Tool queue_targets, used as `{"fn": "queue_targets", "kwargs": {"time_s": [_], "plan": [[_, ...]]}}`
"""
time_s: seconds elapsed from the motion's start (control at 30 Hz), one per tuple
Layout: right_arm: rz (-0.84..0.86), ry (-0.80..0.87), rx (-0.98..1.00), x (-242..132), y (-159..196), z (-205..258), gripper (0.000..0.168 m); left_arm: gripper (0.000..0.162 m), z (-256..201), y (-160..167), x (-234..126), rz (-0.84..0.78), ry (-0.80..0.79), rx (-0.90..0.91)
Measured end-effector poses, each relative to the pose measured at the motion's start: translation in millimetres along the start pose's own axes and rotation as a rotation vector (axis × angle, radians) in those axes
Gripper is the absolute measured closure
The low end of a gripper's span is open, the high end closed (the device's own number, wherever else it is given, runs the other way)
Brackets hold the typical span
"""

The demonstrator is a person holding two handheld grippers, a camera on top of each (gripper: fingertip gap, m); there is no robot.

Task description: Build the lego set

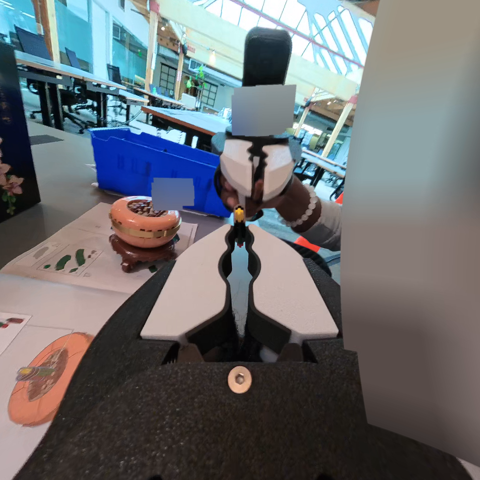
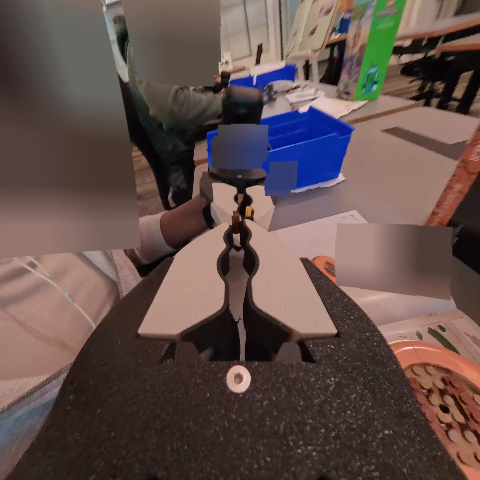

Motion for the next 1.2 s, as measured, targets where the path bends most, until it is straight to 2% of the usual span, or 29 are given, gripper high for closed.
{"fn": "queue_targets", "kwargs": {"time_s": [0.03, 0.13, 0.3, 0.43, 0.5, 0.7, 0.83, 0.97, 1.07, 1.2], "plan": [[-0.03, 0.017, -0.001, -1.1, 0.6, -1.4, 0.164, 0.156, 1.3, 1.4, -0.8, 0.02, -0.017, 0.012], [0.015, 0.129, 0.012, 1.9, 14.5, -6.5, 0.164, 0.156, 3.0, 2.0, -2.1, 0.051, -0.033, 0.023], [0.499, 0.55, -0.18, 15.3, 46.2, -31.2, 0.164, 0.156, 20.0, 2.0, -34.2, 0.249, -0.278, 0.1], [0.789, 0.721, -0.215, 33.4, 53.3, -49.5, 0.163, 0.156, 23.7, 6.1, -38.3, 0.268, -0.312, 0.061], [0.863, 0.784, -0.204, 35.4, 59.9, -57.0, 0.163, 0.156, 23.7, 10.2, -36.3, 0.301, -0.309, 0.066], [0.843, 0.814, -0.152, 37.2, 73.2, -65.7, 0.163, 0.157, 22.7, 14.3, -36.0, 0.264, -0.26, 0.032], [0.818, 0.8, -0.156, 35.9, 72.9, -64.7, 0.146, 0.156, 22.7, 15.9, -36.8, 0.254, -0.231, 0.006], [0.753, 0.695, -0.206, 31.6, 66.2, -55.3, 0.145, 0.156, 20.9, 15.6, -35.5, 0.24, -0.194, -0.024], [0.608, 0.545, -0.418, 25.2, 45.0, -35.1, 0.142, 0.156, 16.4, 17.2, -31.2, 0.207, -0.092, -0.101], [0.409, 0.32, -1.006, 19.5, 14.7, 5.8, 0.143, 0.156, 8.8, 15.6, -22.3, 0.105, 0.078, -0.23]]}}
Point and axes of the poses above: each gripper's, where its closed fingertips meet, x out along the fingers, y out of its underside, z = x × y across the jaws, the point moved 8 cm from there along -x, back along the fingers, and after that the axes turned 13 degrees about x, right-handed, at the moved point
